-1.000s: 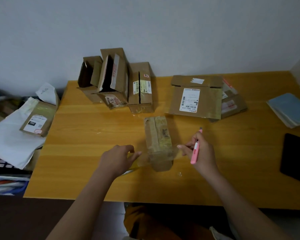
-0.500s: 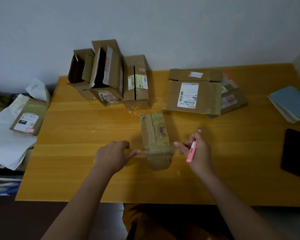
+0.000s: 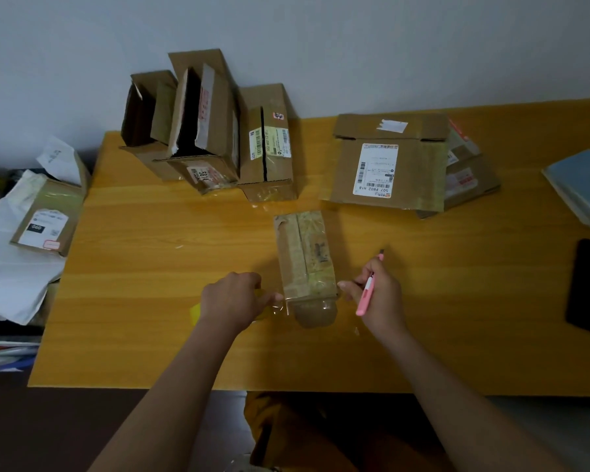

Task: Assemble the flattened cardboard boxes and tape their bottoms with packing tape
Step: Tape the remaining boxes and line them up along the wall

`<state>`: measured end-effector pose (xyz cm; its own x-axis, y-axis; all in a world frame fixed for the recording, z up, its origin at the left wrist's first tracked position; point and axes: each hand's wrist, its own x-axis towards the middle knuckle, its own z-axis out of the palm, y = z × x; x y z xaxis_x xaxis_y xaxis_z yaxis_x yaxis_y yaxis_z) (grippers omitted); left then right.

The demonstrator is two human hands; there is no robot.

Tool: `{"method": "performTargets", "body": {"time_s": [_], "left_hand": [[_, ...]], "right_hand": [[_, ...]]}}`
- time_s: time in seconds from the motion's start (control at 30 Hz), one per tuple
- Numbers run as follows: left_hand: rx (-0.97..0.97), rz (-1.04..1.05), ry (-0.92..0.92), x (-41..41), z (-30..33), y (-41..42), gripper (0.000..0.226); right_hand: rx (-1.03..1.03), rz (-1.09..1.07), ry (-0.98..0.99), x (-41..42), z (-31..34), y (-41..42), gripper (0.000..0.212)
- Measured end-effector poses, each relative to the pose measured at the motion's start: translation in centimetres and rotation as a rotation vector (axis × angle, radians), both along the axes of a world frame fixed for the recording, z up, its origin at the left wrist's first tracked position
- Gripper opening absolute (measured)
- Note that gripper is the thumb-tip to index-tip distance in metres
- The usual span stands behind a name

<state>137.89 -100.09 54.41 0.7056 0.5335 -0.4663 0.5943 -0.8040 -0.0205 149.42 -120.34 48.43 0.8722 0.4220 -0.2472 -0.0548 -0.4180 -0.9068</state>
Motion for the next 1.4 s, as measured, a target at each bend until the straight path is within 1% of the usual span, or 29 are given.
{"method": "performTargets", "body": {"time_s": [0.13,0.23,0.33,0.5,0.57,0.63,0.67,0.83,1.0,1.1,1.17,1.27,1.4], "left_hand": [[0.031,-0.015,0.035,0.6,0.0,-0.5,0.054],[0.042,-0.019,0.030,0.5,-0.1,-0.6,0.055],[0.045,-0.026,0.027,0.4,-0.1,-0.6,0.057],[0.041,-0.037,0.029,0.5,-0.1,-0.8,0.057],[0.033,-0.034,0.032,0.6,-0.1,-0.8,0.056],[0.034,-0.038,0.034,0.5,-0.1,-0.8,0.056],[0.036,-0.043,0.034,0.5,-0.1,-0.9,0.056],[0.021,-0.047,0.029,0.7,-0.1,-1.1,0.057],[0.029,-0.054,0.013,0.9,-0.2,-1.7,0.054],[0.039,-0.051,0.018,0.9,-0.2,-1.9,0.052],[0.030,-0.038,0.015,0.9,-0.2,-1.9,0.053],[0.038,-0.031,0.007,0.9,-0.2,-1.9,0.052],[0.056,-0.034,-0.001,0.7,-0.1,-2.2,0.052]], "right_hand": [[0.015,-0.019,0.043,0.0,-0.3,0.2,0.043],[0.006,-0.035,0.030,0.0,-0.3,0.2,0.043],[-0.021,-0.049,-0.032,-0.1,-0.3,0.1,0.043],[-0.083,-0.082,-0.196,-0.5,-0.1,0.4,0.039],[-0.118,-0.101,-0.231,-0.4,-0.1,0.5,0.045],[-0.157,-0.113,-0.232,0.0,0.0,0.4,0.053],[-0.164,-0.111,-0.230,0.3,0.1,0.3,0.053],[-0.056,-0.098,-0.190,0.1,0.6,0.7,0.041],[-0.049,-0.123,-0.228,-0.7,0.6,1.0,0.035],[-0.051,-0.112,-0.184,-0.8,0.7,0.8,0.037],[-0.076,-0.056,-0.184,-0.7,1.2,1.1,0.040],[-0.195,0.029,-0.245,-0.5,1.7,1.8,0.042],[-0.264,0.051,-0.202,-0.6,1.8,2.2,0.039]]}}
